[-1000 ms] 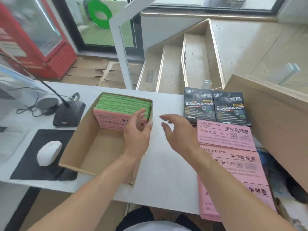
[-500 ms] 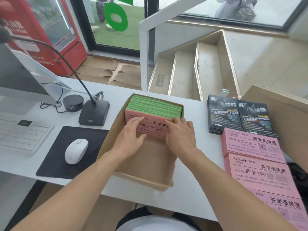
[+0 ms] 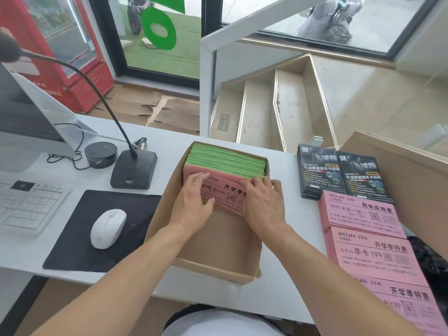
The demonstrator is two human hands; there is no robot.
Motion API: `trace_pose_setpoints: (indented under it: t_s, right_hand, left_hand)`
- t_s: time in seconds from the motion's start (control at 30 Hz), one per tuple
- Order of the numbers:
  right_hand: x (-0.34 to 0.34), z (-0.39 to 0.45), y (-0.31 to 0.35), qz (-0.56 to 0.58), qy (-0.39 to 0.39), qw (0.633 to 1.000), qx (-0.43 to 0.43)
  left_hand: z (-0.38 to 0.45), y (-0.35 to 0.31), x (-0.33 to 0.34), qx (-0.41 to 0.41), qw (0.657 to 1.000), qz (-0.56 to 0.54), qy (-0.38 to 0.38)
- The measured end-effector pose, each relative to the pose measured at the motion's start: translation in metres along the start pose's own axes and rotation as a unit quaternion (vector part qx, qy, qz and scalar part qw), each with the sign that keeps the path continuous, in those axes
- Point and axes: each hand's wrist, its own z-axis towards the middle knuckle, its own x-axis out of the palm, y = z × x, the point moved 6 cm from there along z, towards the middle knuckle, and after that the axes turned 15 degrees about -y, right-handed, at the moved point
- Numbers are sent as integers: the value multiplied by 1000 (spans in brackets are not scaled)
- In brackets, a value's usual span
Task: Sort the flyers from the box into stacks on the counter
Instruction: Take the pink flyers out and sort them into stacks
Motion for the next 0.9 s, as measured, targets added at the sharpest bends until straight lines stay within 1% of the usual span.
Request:
trace_pose_setpoints:
  t_s: [0.23, 0.7, 0.8, 0.9]
  right_hand:
    - [-1, 0, 2, -28, -35, 999, -1]
    - [-5, 1, -4, -15, -56, 998, -5]
    - [-8, 1, -4, -4, -65, 998, -3]
    - [-9, 1, 0, 13, -55, 998, -7]
  left_hand:
    - [-1, 0, 1, -12, 1000, 4, -4]
    - [-3, -2, 2, -23, 1000, -7, 8]
    - [-3, -4, 0, -19, 1000, -4, 3]
    - [-2, -5, -3, -15, 1000, -5, -13]
